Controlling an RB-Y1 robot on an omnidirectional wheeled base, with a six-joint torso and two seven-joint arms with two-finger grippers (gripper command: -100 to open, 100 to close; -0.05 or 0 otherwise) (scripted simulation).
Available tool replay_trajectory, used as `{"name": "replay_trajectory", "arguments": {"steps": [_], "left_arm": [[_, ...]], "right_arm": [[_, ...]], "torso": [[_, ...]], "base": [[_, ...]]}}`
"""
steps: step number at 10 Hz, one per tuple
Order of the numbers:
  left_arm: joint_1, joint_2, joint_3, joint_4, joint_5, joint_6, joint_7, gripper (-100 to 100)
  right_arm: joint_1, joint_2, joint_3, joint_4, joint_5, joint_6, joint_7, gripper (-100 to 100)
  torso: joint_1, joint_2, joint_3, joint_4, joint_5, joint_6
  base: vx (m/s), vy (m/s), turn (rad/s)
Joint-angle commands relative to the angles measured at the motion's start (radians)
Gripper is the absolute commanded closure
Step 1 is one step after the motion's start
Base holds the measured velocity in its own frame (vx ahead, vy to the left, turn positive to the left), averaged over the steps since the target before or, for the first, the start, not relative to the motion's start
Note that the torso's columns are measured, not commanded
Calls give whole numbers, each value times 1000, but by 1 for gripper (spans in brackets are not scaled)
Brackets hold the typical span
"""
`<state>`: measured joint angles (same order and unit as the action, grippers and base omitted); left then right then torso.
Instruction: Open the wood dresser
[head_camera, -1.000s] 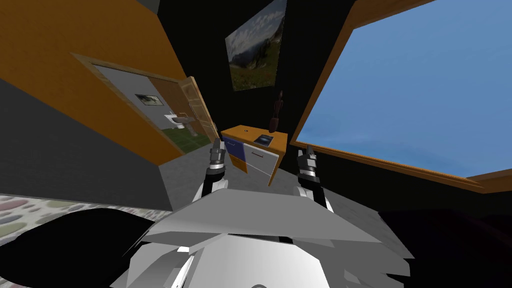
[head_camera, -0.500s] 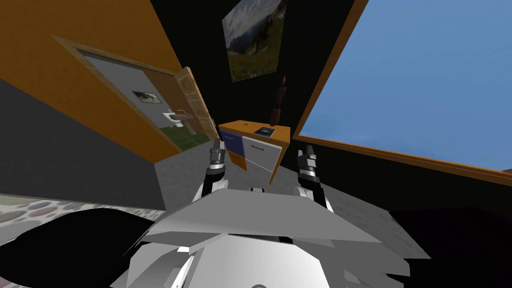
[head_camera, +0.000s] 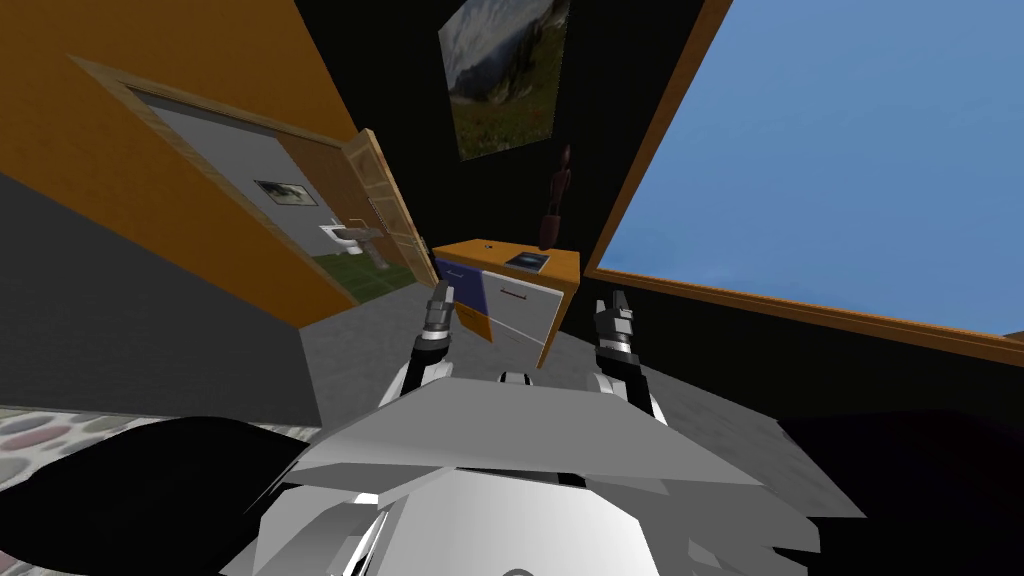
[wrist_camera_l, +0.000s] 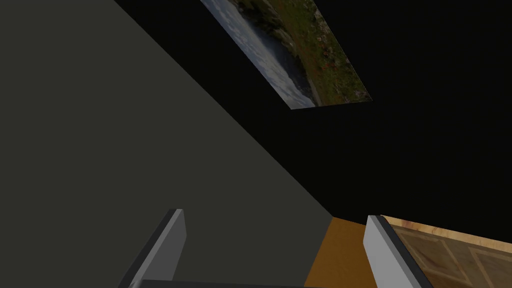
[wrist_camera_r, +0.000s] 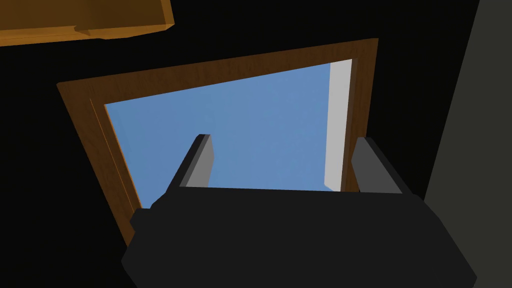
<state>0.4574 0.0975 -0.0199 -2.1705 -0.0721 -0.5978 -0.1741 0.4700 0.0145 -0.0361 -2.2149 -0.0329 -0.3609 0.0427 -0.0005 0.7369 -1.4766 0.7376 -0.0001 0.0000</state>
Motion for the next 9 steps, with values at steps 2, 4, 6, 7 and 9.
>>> {"name": "replay_trajectory", "arguments": {"steps": [2, 4, 6, 7, 9], "left_arm": [[-17, 40, -13, 88, -16, -57, -28, -100], [-25, 50, -18, 136, -24, -87, -41, -100], [-34, 57, -22, 185, -31, -117, -54, -100], [-39, 59, -25, 210, -35, -133, -61, -100], [-48, 62, -29, 260, -43, -164, -75, -100]], "right_arm": [[0, 0, 0, 0, 0, 0, 0, 0], [0, 0, 0, 0, 0, 0, 0, 0], [0, 0, 0, 0, 0, 0, 0, 0], [0, 0, 0, 0, 0, 0, 0, 0], [0, 0, 0, 0, 0, 0, 0, 0]], "torso": [[0, 1, 0, 0, 0, 0], [1, 1, 1, 0, 0, 0], [1, 2, 1, 1, 0, 0], [0, 1, 1, 0, 0, 0], [0, 1, 0, 0, 0, 0]], "base": [[57, -18, -36], [51, -17, -34], [48, -12, -40], [52, -24, -39], [48, -18, -38]]}}
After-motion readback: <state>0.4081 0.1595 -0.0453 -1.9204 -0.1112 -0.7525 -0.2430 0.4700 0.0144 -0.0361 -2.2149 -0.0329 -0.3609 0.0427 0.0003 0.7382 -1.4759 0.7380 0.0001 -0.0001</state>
